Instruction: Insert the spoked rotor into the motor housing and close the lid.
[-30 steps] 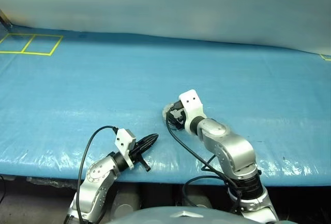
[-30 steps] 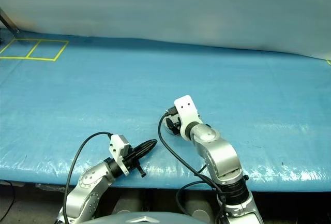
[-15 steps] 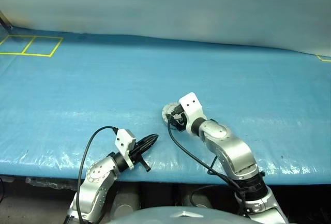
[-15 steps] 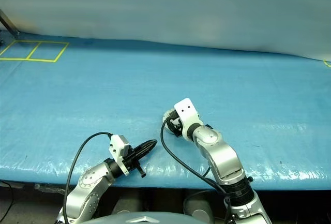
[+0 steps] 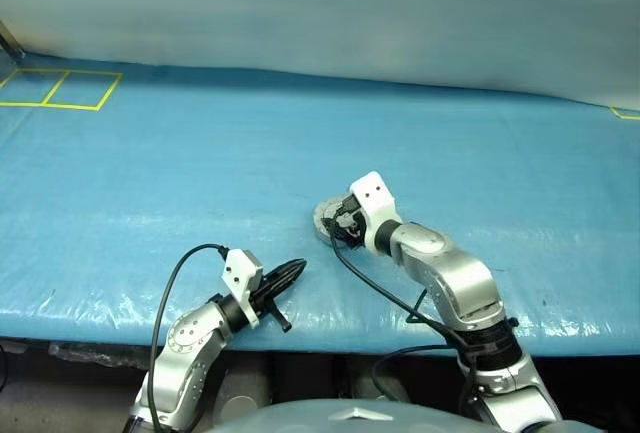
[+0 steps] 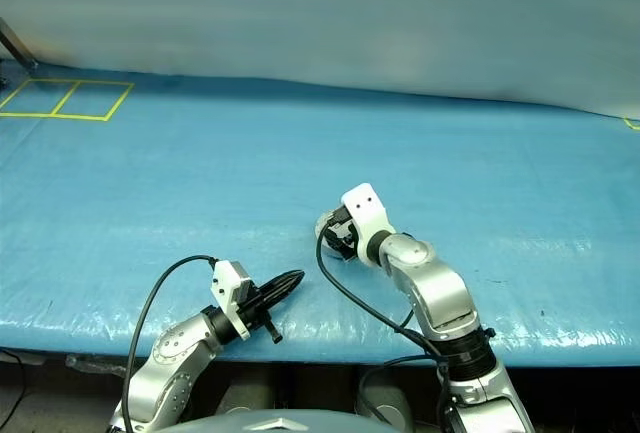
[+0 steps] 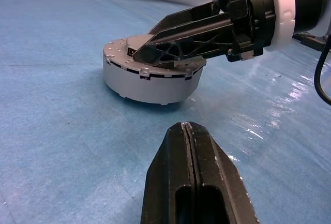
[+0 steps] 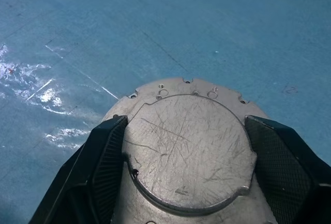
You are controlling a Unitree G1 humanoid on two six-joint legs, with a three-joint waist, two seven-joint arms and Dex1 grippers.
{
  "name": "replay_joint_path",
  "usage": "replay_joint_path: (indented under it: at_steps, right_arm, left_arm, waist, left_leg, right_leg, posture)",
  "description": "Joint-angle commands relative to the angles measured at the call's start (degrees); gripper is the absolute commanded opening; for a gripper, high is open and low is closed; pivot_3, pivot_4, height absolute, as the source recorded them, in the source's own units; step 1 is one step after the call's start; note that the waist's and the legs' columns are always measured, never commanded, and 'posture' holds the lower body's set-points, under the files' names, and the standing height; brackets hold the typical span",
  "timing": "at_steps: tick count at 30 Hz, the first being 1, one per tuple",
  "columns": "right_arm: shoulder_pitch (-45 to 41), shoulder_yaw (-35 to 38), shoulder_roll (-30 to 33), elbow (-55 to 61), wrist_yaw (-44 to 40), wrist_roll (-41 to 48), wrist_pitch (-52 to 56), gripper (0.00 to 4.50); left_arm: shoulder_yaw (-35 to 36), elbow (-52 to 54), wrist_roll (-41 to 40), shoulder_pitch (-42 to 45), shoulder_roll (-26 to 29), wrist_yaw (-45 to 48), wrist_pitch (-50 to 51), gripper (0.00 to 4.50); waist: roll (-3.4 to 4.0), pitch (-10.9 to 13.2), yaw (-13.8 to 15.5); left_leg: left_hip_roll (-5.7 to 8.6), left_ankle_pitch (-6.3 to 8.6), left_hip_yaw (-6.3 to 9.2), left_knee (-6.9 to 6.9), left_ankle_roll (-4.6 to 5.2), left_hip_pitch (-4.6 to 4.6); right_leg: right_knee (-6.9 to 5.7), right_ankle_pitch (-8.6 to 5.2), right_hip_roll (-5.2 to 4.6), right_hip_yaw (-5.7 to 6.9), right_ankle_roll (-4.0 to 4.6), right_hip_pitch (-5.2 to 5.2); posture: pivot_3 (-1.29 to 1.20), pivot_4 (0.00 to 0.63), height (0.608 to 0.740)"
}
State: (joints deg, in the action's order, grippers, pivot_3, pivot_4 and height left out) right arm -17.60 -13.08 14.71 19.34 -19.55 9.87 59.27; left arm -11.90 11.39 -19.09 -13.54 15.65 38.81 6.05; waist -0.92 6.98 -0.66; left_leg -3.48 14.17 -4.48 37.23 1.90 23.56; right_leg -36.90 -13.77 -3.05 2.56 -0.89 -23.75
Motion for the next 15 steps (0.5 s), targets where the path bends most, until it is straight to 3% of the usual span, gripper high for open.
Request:
replay_joint_path:
  at_steps: [1, 15]
  right_arm:
    - [0.5, -0.1, 1.3, -3.2, -0.7, 0.9, 5.7, 3.27]
    - [3.3, -3.7, 5.9, -8.4, -7.4, 0.1, -11.3, 3.27]
  left_arm:
    - [-0.5, 0.8, -0.2, 0.0, -0.5, 0.1, -0.1, 0.00]
    - [-0.4, 0.7, -0.1, 0.1, -0.7, 0.1, 0.0, 0.00]
  waist:
    - [0.00, 0.0, 0.0]
    - [0.02, 0.0, -0.1]
  left_leg:
    - [0.00, 0.00, 0.00, -0.01, 0.00, 0.01]
    - [0.03, 0.03, -0.01, -0.06, 0.04, 0.03]
  right_leg:
    - [0.01, 0.00, 0.00, 0.00, 0.00, -0.01]
    - [0.05, -0.12, 0.06, 0.03, -0.15, -0.02]
  posture:
    - [0.00, 0.150, 0.740]
    - [0.00, 0.150, 0.740]
